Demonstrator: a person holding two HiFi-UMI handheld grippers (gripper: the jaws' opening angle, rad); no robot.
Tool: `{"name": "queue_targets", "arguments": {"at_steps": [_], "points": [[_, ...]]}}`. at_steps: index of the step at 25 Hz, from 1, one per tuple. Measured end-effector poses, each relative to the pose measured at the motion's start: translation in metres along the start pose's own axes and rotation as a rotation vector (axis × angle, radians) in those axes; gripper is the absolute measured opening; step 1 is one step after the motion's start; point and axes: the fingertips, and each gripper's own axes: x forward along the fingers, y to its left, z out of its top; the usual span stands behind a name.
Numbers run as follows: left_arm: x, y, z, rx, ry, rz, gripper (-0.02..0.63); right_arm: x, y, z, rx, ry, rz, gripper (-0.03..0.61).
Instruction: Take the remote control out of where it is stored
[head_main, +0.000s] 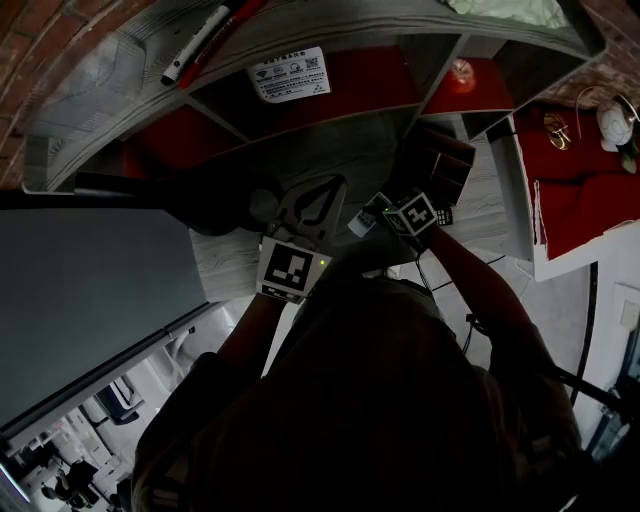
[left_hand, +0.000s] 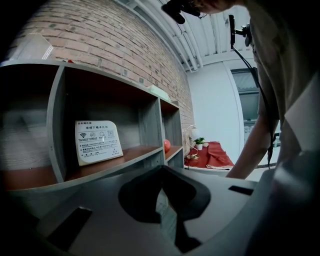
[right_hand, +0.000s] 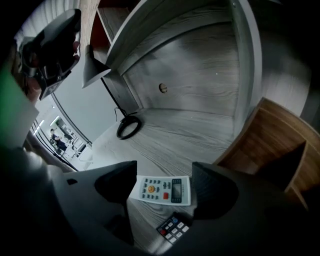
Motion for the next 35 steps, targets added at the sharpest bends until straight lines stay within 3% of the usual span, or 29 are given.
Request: {"name": "queue_targets", "arguments": {"at_steps": [5,13,21,26,29,31,35], "points": [[0.004,0.004,0.0,-0.004,0.002,0.007,0.012,-0.032,0.001,0.033,0.005,-0.117,0.002,0.33],[0.014,0.012,0.004,-0.009,-0.005,0.017,0.012,-0.12,0.007,0.106,0.011,-0.422,0.023,0.328],[0.019,0.021,0.011,0.001,-0.011,0.037,0.012,-0.206,0.018,0.136,-0.089,-0.693,0.005,0.323],[0.025,0.018,0.023,0.009,-0.043,0.04,0.012,-0.247,0.014,0.135,-0.193,-0.775,-0.134,0.208],[0.03,0.013,0.028,0.017,-0.048,0.029,0.012,-0.267,0.008,0.131,-0.2,-0.806,-0.199,0.151],[0.035,0.008,0.03,0.019,-0.051,0.021,0.012,-0.279,0.003,0.128,-0.193,-0.829,-0.239,0.079],[0.042,-0.001,0.038,0.028,-0.073,0.004,0.012,-0.3,-0.001,0.121,-0.187,-0.862,-0.283,0.015]]}}
